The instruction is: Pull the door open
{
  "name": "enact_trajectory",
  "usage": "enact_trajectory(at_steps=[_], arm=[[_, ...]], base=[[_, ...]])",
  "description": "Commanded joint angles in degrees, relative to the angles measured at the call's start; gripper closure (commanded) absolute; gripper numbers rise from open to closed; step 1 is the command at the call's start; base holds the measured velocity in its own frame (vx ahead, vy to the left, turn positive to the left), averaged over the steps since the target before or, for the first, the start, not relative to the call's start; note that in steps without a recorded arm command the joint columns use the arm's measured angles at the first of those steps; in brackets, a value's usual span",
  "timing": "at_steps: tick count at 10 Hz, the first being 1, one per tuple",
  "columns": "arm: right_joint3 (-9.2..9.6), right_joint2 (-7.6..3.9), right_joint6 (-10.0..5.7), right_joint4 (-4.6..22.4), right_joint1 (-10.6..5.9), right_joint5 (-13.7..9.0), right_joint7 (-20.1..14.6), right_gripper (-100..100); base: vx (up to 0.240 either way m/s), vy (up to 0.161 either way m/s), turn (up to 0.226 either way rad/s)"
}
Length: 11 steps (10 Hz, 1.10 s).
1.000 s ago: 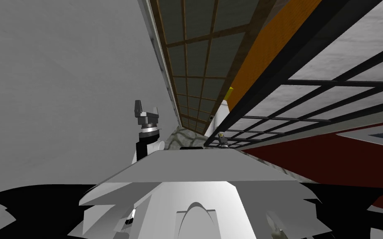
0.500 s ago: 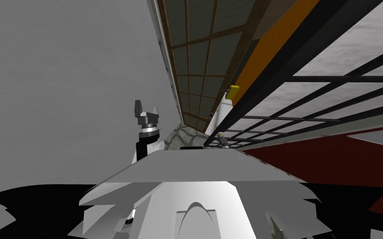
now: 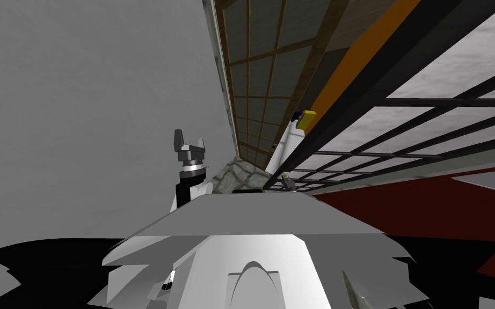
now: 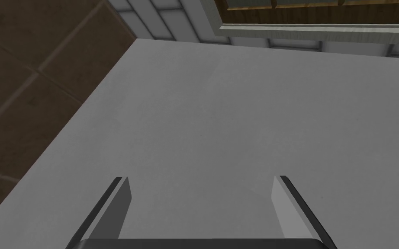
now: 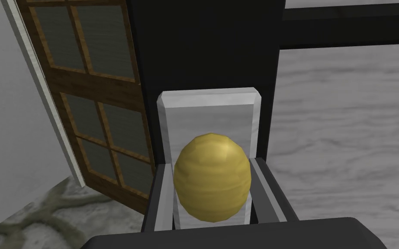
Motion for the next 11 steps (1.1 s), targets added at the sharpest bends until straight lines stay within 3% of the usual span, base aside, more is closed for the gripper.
enact_trajectory(at_steps=[1,5,6,11], arm=[[0.94,-0.87,-1.48,0.06,0.79,0.18,-0.88,100],[2.91,-2.3,-4.49,0.94,1.67,0.6,-2.64,100],[2.69,-2.05,-3.56,0.66,1.66,0.53,-2.17,100],[6.44,-3.44,-7.5,0.91,2.64,2.82,-3.33,100]], base=[[-0.213,-0.047,0.139],[-0.208,-0.046,0.131],[-0.092,-0.02,0.017],[-0.197,-0.058,0.066]])
